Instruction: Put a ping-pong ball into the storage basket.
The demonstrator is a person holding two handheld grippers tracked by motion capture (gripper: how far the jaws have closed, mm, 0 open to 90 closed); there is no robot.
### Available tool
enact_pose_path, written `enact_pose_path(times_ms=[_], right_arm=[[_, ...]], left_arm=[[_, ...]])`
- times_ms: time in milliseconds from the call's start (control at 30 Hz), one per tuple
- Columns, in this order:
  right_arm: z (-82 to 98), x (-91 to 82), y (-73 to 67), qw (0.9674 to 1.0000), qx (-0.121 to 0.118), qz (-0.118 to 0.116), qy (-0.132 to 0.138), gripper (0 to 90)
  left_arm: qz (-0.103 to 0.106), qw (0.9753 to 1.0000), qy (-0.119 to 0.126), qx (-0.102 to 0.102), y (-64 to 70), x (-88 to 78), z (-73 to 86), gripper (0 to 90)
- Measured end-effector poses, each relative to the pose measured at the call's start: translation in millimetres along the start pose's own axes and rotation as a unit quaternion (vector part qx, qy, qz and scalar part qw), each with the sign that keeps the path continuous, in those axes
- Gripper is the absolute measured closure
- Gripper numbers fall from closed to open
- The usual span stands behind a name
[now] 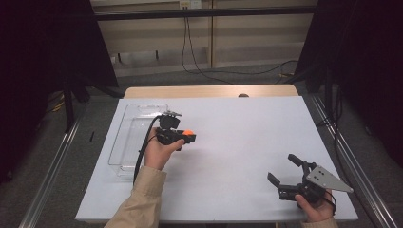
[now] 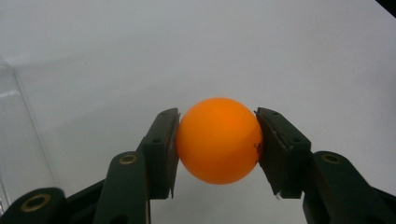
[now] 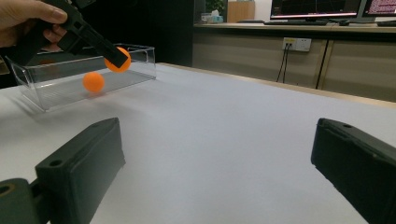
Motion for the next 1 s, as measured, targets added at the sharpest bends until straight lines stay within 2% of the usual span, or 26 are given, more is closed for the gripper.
enact_pose_path(times_ms=[633, 1000], right_arm=[[-0.2, -0.3, -0.1, 1.0, 0.001, -0.001, 0.0, 1.9], [-0.6, -0.5, -0.1, 1.0, 0.0, 0.0, 0.002, 1.9]], left_arm=[[0.004, 0.9999, 0.0, 0.012, -2.2, -8.8, -1.7, 51.0], [0.003, 1.0, 0.003, 0.008, -8.3, -16.2, -1.1, 51.1]])
Point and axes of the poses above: each handheld gripper's, and its own axes: x roughly forward along the jaws, z roughly out of its underside, y roughly to its right, the point moved 6 cm from there along x, roughly forward along the jaws, and after that the axes turned 11 degrees about x, right-handed, at the moved point
